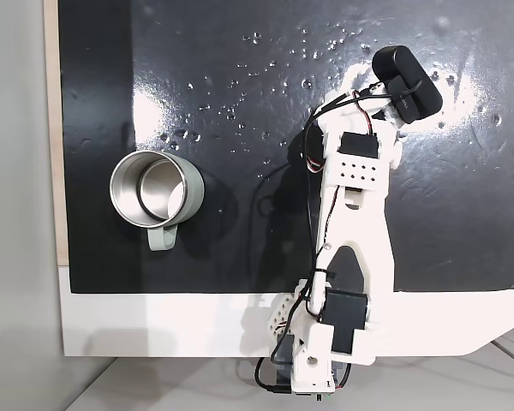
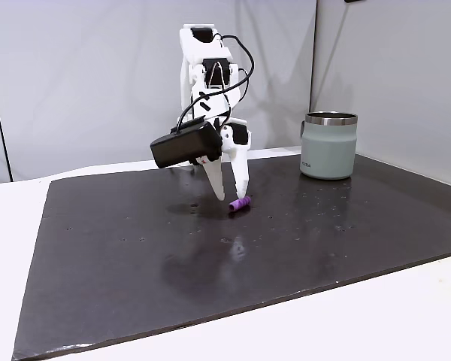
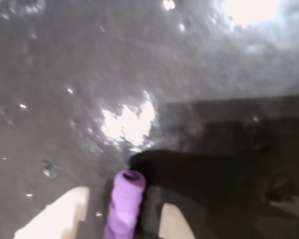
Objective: Grasp a pengrip and put it in the cup.
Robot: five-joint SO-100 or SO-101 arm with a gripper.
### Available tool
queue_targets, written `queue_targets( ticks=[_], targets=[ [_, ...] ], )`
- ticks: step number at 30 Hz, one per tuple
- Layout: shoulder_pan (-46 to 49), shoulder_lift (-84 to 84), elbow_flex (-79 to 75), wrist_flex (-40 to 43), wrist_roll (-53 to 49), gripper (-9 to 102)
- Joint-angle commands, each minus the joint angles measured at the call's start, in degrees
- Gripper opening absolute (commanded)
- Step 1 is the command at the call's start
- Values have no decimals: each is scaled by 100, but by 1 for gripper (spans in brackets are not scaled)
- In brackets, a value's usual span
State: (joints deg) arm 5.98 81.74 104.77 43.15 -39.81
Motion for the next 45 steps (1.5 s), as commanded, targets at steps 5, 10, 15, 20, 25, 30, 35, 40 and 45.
queue_targets(
  ticks=[5,10,15,20,25,30,35,40,45],
  targets=[
    [-149,-360,-817,694,-9,20],
    [-299,-571,-1107,1178,70,20],
    [-404,-659,-1125,1362,26,20],
    [-439,-853,-1336,1740,-167,13],
    [-369,-958,-1450,1854,-264,0],
    [-360,-958,-1450,1863,-246,0],
    [-422,-738,-1573,2048,-62,0],
    [-844,-299,-2549,3173,589,0],
    [-1679,290,-3533,4289,1239,0]
  ],
)
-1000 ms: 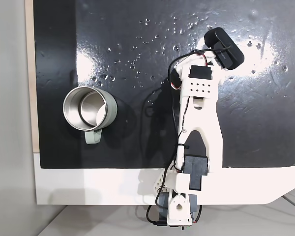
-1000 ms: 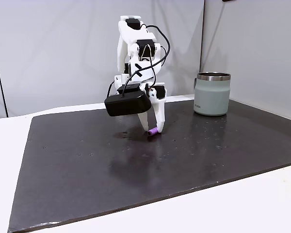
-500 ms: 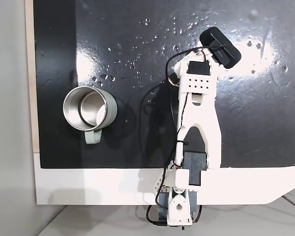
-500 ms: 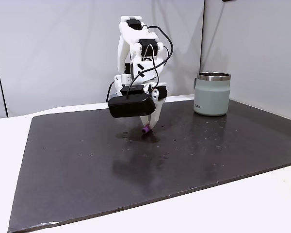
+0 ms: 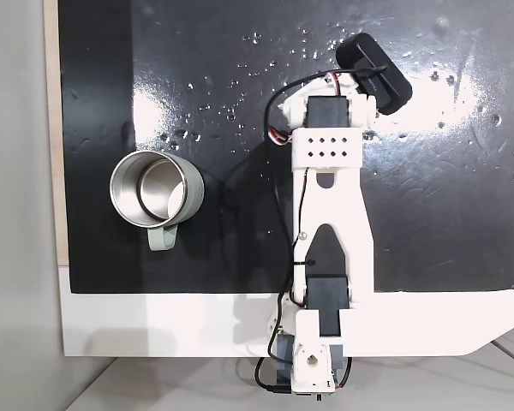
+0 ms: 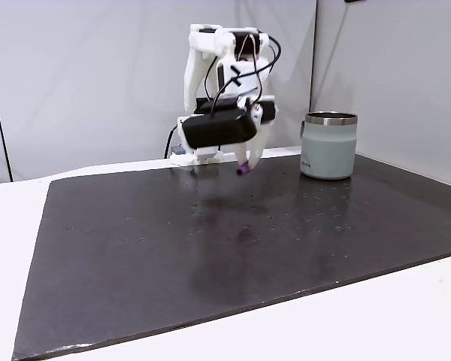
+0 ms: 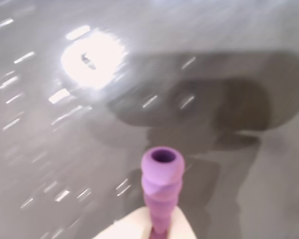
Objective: Grasp a pengrip and put it in the cup.
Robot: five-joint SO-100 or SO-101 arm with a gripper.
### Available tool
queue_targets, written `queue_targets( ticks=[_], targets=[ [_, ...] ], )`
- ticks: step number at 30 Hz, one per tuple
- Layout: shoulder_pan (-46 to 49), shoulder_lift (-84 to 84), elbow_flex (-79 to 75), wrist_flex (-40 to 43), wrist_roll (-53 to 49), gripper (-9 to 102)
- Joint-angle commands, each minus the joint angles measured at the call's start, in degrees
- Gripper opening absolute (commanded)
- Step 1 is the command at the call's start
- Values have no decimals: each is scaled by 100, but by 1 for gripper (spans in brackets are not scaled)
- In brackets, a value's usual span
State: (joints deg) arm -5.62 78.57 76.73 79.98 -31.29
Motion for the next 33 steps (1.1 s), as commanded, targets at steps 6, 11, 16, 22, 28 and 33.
queue_targets(
  ticks=[6,11,16,22,28,33],
  targets=[
    [-1679,993,-1512,1450,1125,0],
    [-2672,1143,-1679,1661,1600,0],
    [-3533,1187,-1802,1617,1925,0],
    [-4034,1028,-1872,1362,2215,0],
    [-4465,773,-2303,1371,2461,0],
    [-4570,606,-2540,1406,2531,0]
  ],
)
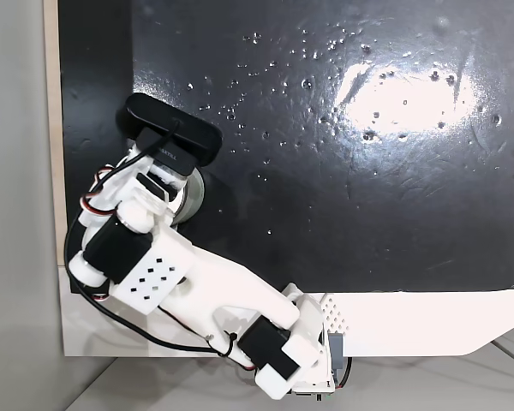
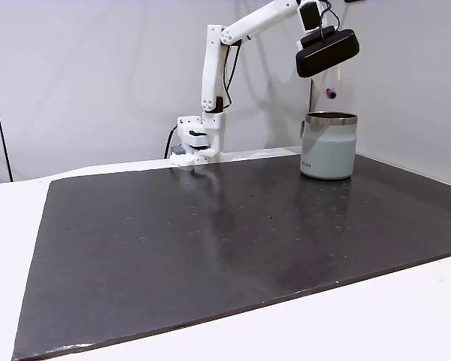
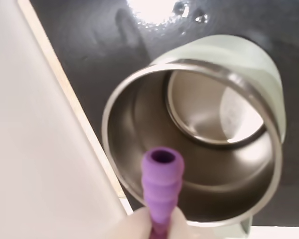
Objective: Grasp a pengrip and put it in the cup.
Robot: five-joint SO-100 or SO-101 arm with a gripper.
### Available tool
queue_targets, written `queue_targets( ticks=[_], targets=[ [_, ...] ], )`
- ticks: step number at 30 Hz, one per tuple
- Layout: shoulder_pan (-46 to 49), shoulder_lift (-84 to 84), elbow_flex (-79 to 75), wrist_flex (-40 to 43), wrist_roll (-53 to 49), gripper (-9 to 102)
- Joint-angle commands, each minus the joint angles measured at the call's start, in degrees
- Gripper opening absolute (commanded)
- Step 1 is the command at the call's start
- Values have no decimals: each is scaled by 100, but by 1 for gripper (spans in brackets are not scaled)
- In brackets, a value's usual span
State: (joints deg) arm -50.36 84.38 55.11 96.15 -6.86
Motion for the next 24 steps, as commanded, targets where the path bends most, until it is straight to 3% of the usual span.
queue_targets(
  ticks=[1,4,7,10,24],
  targets=[
    [-97,18,-378,-202,97,0],
    [-105,9,-378,-193,105,3],
    [-123,35,-387,-176,88,18],
    [-167,44,-466,-176,79,26],
    [-211,132,-457,-26,18,26]
  ],
)
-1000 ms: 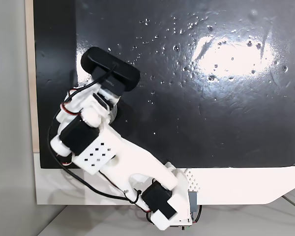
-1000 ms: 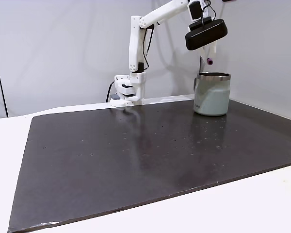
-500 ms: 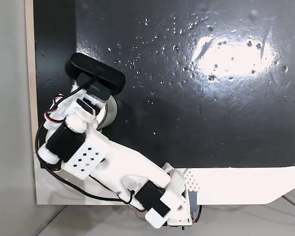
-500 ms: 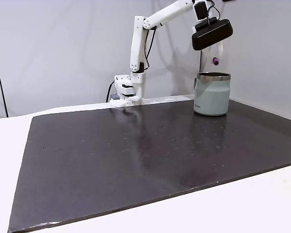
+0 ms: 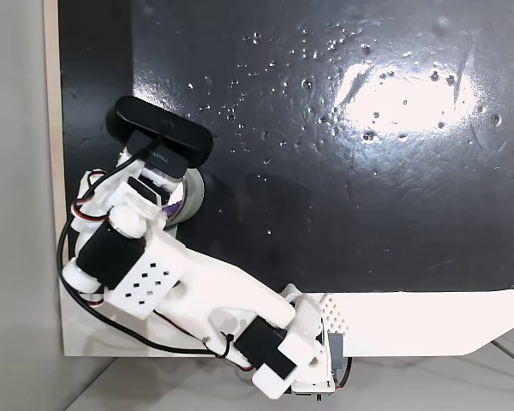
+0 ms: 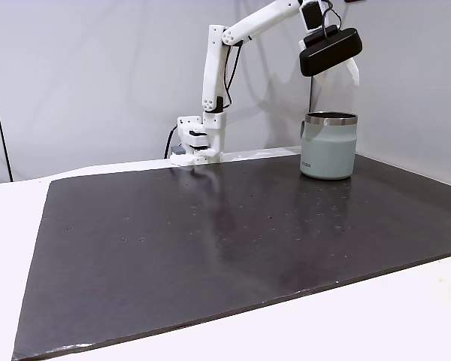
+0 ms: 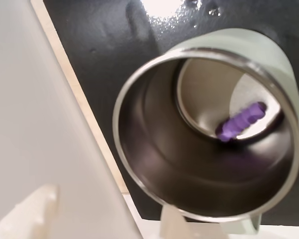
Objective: Grasp a pengrip and put it in the cup.
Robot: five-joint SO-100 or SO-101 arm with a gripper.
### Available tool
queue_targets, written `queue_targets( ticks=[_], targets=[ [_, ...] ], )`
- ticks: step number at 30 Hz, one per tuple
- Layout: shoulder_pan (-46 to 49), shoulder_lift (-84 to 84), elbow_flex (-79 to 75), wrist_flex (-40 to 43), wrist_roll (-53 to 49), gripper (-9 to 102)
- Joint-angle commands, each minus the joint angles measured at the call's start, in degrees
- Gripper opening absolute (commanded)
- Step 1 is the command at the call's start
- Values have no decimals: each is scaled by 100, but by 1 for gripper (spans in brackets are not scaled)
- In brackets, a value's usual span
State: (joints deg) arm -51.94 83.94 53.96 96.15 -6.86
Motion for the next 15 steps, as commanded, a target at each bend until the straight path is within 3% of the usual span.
queue_targets(
  ticks=[1,15],
  targets=[
    [-62,176,-343,-18,9,26],
    [-123,123,-343,-44,-9,26]
  ],
)
